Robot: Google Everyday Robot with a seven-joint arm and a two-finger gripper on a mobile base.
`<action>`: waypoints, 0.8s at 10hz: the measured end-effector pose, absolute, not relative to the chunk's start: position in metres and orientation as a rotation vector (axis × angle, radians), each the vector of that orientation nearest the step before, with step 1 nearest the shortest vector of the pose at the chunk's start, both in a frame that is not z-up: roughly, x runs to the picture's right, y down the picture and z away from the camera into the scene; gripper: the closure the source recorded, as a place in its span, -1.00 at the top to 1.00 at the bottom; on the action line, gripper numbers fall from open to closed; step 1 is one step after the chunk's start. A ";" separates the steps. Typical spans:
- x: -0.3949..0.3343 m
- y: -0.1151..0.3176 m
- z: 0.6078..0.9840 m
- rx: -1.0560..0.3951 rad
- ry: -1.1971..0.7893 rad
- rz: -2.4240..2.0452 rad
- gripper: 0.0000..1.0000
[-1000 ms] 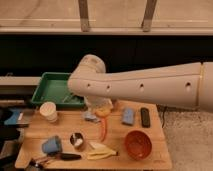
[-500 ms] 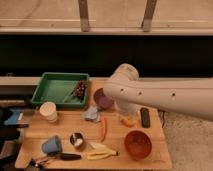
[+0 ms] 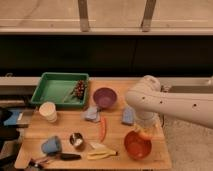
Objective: Place apple in red bowl
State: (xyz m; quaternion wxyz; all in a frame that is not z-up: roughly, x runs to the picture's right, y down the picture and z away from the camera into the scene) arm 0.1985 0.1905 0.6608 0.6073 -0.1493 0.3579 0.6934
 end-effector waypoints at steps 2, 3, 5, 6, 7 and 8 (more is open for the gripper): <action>0.200 0.191 0.660 -0.344 0.829 1.605 -1.00; 0.199 0.191 0.661 -0.345 0.828 1.604 -1.00; 0.198 0.190 0.661 -0.345 0.831 1.601 -1.00; 0.194 0.192 0.664 -0.348 0.845 1.591 -1.00; 0.185 0.196 0.671 -0.351 0.862 1.579 -1.00; 0.172 0.200 0.679 -0.357 0.878 1.560 -1.00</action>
